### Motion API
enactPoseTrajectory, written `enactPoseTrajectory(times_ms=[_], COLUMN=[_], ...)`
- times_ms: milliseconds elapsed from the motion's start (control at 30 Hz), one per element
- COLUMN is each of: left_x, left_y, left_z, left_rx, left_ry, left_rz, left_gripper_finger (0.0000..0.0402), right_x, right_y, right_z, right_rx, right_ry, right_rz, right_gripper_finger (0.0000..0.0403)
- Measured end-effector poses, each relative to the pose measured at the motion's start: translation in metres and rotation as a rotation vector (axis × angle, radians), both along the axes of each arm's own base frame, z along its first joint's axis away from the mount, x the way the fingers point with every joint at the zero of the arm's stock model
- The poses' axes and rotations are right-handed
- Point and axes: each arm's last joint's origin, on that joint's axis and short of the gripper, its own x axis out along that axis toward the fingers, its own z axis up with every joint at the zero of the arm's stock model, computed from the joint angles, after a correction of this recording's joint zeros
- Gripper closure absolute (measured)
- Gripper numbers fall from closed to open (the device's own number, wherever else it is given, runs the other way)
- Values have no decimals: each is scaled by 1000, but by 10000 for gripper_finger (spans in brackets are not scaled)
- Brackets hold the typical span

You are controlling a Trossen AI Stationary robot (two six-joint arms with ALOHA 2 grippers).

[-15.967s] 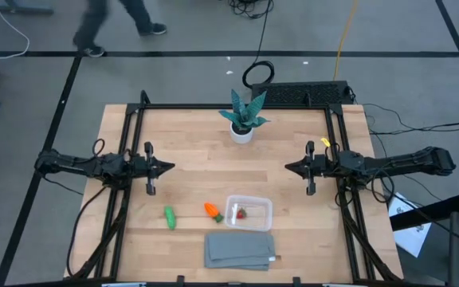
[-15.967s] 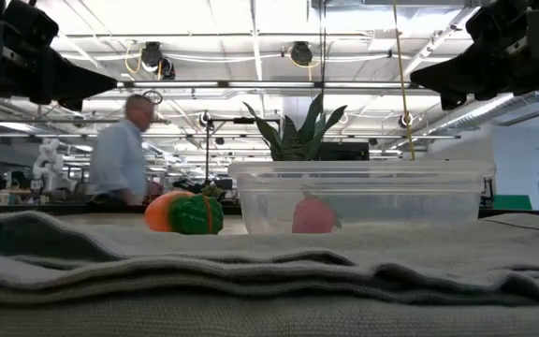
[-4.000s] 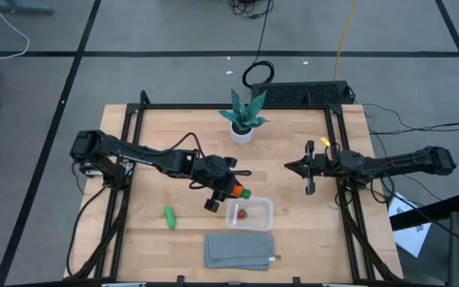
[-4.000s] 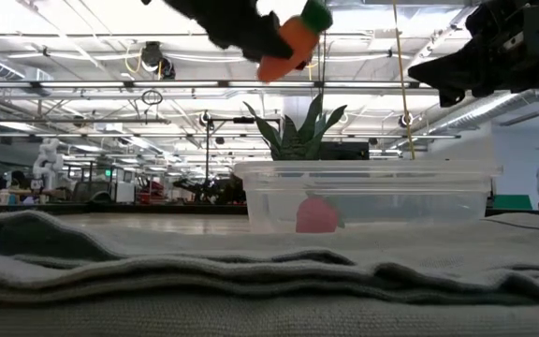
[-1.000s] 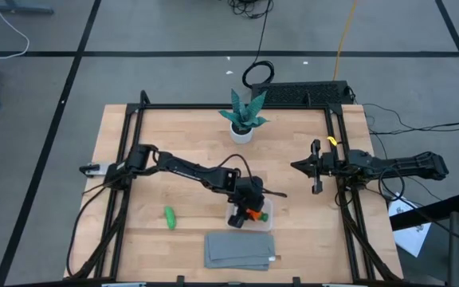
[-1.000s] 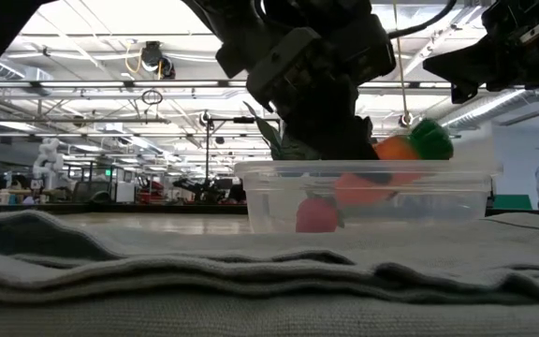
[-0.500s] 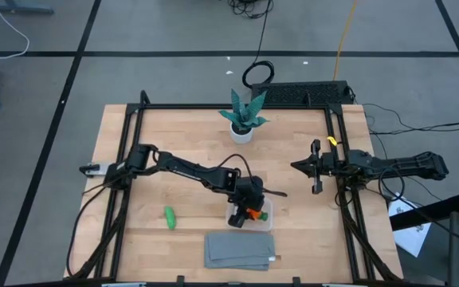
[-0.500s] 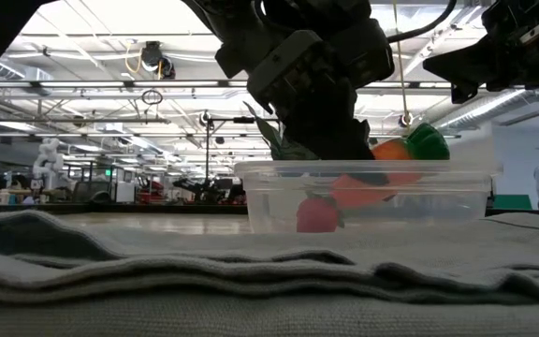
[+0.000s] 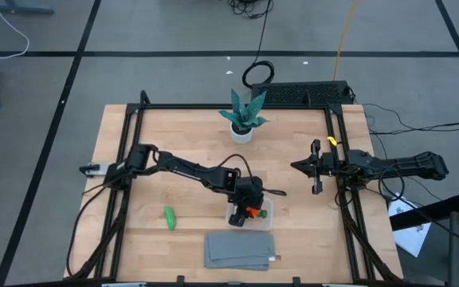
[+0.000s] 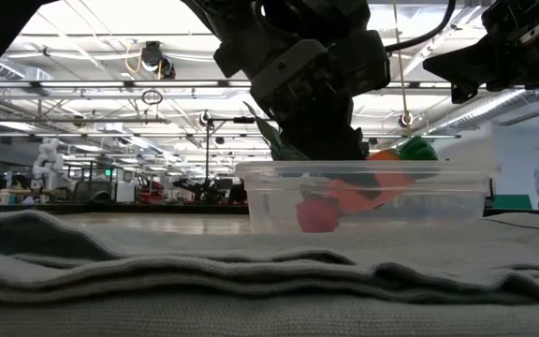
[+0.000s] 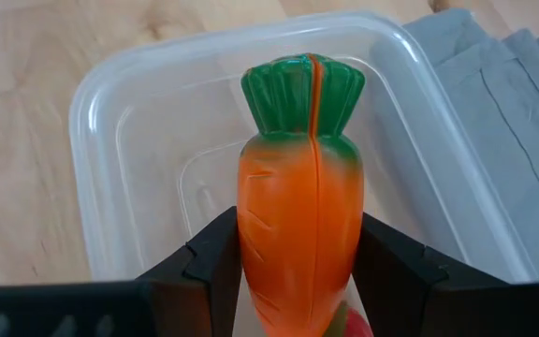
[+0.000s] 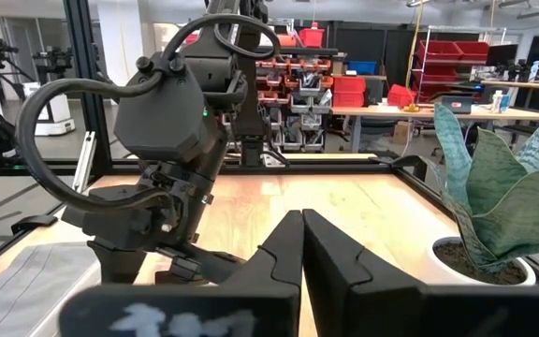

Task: Pick and placing Produce into tupperware
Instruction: Put the orange carrot into the container

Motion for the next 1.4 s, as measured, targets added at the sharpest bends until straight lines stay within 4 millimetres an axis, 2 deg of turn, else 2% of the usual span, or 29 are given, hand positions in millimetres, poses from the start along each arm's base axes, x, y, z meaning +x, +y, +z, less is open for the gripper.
enactPoseTrajectory(times_ms=[800,1400], left_x=[0,0], left_y=[0,0], left_z=[0,0], left_rx=[57,39], left_ry=[-36,-21], left_rz=[-75,-50], left_gripper_finger=[231,231], right_x=[0,0], right_y=[0,0], right_z=[0,-1], right_rx=[0,0], right_ry=[0,7], right_rz=[0,0], right_gripper_finger=[403,403])
